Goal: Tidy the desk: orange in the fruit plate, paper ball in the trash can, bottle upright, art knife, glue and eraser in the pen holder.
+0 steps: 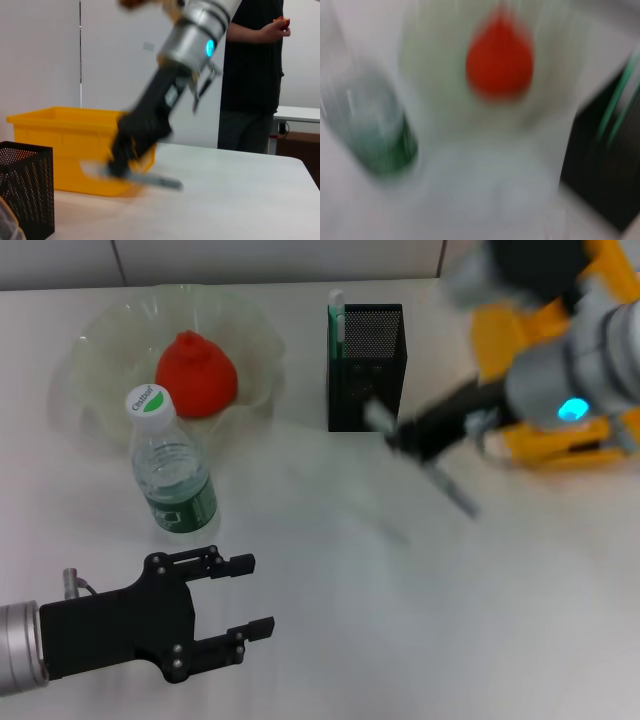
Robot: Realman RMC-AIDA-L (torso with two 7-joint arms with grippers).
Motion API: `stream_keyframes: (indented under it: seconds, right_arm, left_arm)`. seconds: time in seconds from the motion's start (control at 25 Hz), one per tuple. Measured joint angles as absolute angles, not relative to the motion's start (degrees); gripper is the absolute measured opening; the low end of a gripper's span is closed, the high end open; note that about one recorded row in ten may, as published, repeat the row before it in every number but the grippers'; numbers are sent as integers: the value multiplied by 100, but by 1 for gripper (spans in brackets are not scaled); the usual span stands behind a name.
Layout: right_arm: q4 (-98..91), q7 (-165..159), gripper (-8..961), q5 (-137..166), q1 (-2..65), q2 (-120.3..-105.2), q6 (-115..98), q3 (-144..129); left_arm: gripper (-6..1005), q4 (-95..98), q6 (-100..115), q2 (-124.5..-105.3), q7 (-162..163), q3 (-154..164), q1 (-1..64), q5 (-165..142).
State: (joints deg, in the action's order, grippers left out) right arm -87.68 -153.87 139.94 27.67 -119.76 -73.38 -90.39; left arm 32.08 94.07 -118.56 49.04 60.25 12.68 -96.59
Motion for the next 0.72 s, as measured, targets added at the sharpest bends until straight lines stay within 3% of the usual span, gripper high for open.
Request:
stream_keyframes:
  seconds: [0.16,0.36,0.72]
  right_arm:
    - [-9115,-14008,147,12537,2126,-11996,-6387,-8397]
    - [-8022,-11116,144,9712,1808,-11966,-5028,-8257]
    - [-4305,-5993,145,4844,2912,-11936,-5047,-8169]
  left_arm:
    - [640,3201,9413,-11859,4902,6049,1282,-9663]
    - [640,3144,9407,-11872,4896,6103,1303,-9665]
    - [640,3058,9382,-11869,4886,6108,1386,-9674]
